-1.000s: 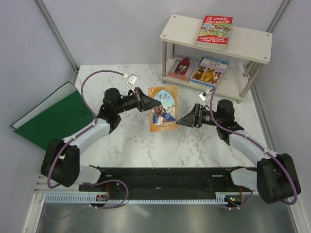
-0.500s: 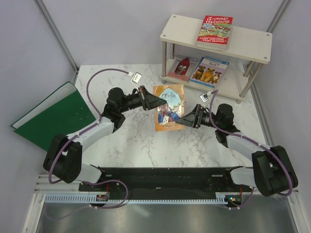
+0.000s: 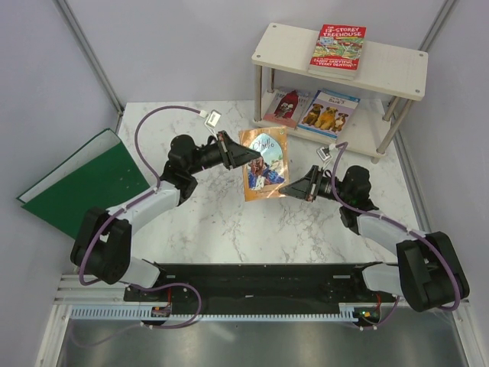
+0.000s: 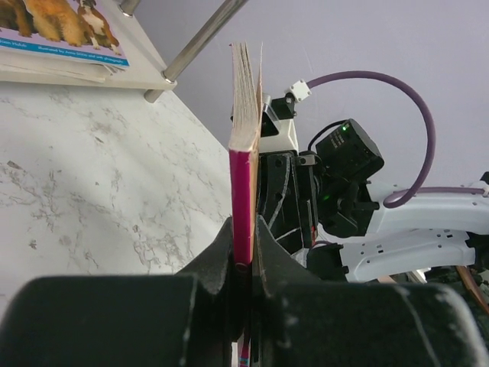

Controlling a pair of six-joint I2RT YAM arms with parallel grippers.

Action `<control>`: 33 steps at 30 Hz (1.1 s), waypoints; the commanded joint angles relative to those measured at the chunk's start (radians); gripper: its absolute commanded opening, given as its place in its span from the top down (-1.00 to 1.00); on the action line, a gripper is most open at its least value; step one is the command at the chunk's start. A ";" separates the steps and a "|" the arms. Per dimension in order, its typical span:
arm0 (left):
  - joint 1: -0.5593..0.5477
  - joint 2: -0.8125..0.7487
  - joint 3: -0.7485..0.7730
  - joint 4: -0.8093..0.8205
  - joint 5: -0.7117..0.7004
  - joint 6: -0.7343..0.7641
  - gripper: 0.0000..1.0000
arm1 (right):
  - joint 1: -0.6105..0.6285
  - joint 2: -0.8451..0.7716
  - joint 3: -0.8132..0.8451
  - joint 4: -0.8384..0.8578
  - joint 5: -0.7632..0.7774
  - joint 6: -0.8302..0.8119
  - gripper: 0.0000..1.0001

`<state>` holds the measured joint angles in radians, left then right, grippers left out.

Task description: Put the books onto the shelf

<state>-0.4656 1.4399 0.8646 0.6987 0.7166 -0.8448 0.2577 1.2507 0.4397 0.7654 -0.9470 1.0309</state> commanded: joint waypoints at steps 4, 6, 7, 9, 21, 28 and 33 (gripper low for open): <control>-0.008 -0.015 0.021 -0.117 -0.046 0.070 0.18 | 0.005 -0.115 0.083 -0.060 0.010 -0.035 1.00; 0.002 -0.060 -0.002 -0.195 -0.106 0.102 0.06 | 0.005 -0.152 0.160 -0.182 0.028 -0.134 1.00; 0.007 -0.084 -0.016 -0.215 -0.132 0.110 0.01 | 0.005 -0.186 0.192 -0.313 0.045 -0.173 1.00; 0.025 -0.177 -0.067 -0.272 -0.211 0.140 -0.10 | 0.005 -0.215 0.287 -0.438 0.062 -0.247 1.00; 0.042 -0.523 -0.130 -0.607 -0.375 0.311 -0.29 | -0.003 -0.174 0.649 -0.690 0.109 -0.371 1.00; 0.042 -0.545 -0.211 -0.671 -0.296 0.291 -0.27 | -0.115 0.038 1.013 -0.844 0.106 -0.416 1.00; 0.042 -0.611 -0.269 -0.692 -0.289 0.280 -0.28 | -0.251 0.240 1.293 -0.850 0.038 -0.329 1.00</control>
<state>-0.4248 0.8917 0.6220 0.0296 0.4004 -0.5884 0.0933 1.3727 1.5414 -0.0780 -0.8650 0.6575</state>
